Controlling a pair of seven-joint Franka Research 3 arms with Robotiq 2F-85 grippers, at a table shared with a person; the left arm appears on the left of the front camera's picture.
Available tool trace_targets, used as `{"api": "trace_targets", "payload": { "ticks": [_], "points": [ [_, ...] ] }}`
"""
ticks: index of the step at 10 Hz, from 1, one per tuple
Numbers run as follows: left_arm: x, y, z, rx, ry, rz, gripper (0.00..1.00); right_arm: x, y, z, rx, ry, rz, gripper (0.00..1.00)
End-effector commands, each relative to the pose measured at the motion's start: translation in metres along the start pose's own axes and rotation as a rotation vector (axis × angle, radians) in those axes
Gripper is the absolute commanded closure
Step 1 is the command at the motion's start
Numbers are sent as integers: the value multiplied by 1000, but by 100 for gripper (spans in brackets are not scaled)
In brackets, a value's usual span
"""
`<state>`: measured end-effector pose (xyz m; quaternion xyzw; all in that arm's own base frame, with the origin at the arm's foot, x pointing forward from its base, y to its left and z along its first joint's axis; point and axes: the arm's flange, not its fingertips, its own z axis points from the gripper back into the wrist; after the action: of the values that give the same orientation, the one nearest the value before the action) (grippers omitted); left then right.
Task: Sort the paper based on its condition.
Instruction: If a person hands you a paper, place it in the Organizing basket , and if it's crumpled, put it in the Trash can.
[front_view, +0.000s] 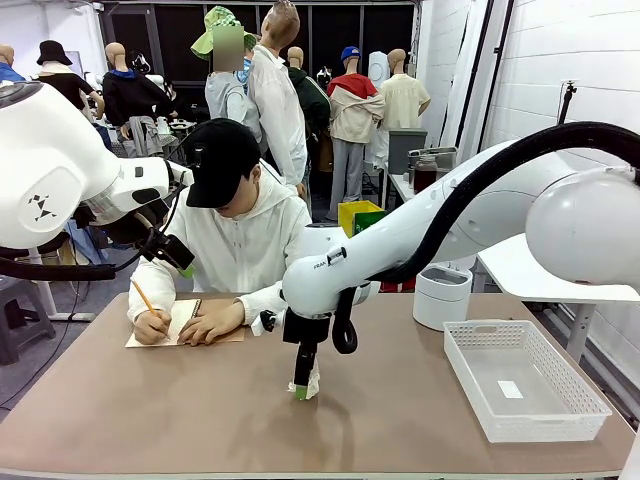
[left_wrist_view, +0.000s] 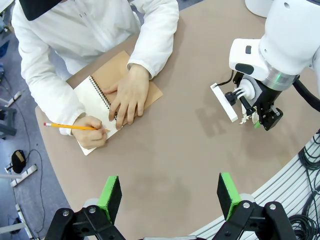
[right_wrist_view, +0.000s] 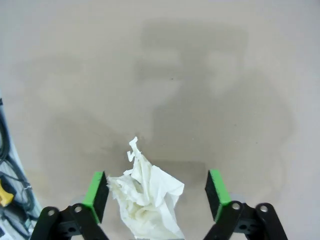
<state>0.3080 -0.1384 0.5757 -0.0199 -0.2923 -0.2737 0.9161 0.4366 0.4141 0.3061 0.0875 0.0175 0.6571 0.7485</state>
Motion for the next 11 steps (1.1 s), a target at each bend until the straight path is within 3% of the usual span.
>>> {"api": "trace_targets", "payload": {
  "ticks": [1, 4, 6, 9, 11],
  "points": [
    [-1, 1, 0, 0, 0, 1, 0, 6, -3, 1, 18, 26, -25, 37],
    [-1, 1, 0, 0, 0, 1, 0, 4, -4, 2, 22, 55, -41, 37],
    [-1, 1, 0, 0, 0, 1, 0, 4, -3, 5, 17, 61, -46, 76],
    [-1, 1, 0, 0, 0, 1, 0, -5, 7, 35, 37, 55, -41, 76],
    [-1, 1, 0, 0, 0, 1, 0, -28, 17, 79, 11, 74, -40, 76]
  ]
}}
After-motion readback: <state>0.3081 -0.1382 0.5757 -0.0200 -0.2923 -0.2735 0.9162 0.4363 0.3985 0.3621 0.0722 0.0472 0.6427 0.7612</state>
